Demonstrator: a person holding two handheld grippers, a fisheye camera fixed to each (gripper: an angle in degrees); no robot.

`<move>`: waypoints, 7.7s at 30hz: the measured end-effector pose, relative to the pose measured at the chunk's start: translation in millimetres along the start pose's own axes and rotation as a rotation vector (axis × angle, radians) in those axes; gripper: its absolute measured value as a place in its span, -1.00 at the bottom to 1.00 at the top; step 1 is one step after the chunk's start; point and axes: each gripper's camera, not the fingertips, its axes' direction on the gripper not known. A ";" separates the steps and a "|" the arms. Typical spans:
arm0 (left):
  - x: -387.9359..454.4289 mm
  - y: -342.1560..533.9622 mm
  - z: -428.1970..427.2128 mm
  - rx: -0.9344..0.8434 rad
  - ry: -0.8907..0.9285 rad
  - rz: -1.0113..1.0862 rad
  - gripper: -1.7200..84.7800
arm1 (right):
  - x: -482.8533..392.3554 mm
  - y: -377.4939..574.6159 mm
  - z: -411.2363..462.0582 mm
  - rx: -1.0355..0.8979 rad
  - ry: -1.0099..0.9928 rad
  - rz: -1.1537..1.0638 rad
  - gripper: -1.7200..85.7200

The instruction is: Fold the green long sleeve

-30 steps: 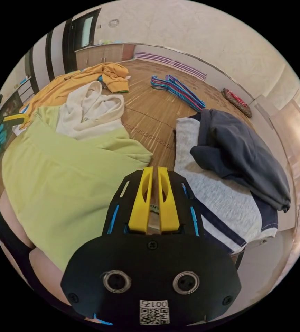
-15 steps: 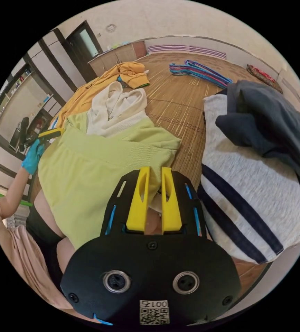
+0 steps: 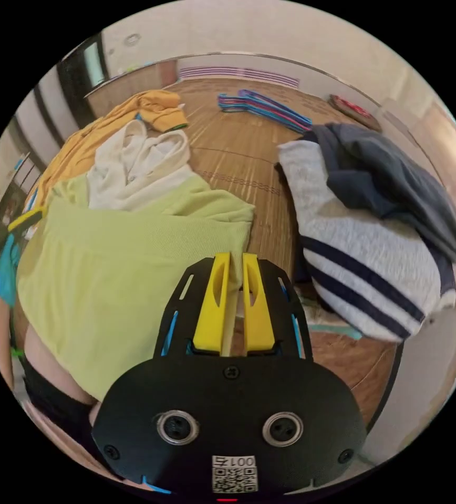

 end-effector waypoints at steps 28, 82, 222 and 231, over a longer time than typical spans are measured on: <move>-53.9 91.2 -38.9 -0.008 0.395 0.107 -0.90 | 56.0 180.4 -88.0 0.104 -0.457 -0.075 -0.76; -80.2 66.1 -87.2 -0.119 0.220 0.283 -0.98 | 6.7 224.7 -128.1 0.108 -0.015 -0.281 -0.94; -137.1 137.8 3.2 -0.084 0.502 0.258 -1.00 | -469.6 -120.5 -0.5 0.295 -0.423 -0.784 -0.88; -105.9 81.7 -33.0 -0.077 0.422 0.349 -0.99 | -246.8 -20.1 -50.9 0.270 -0.056 -0.517 -0.89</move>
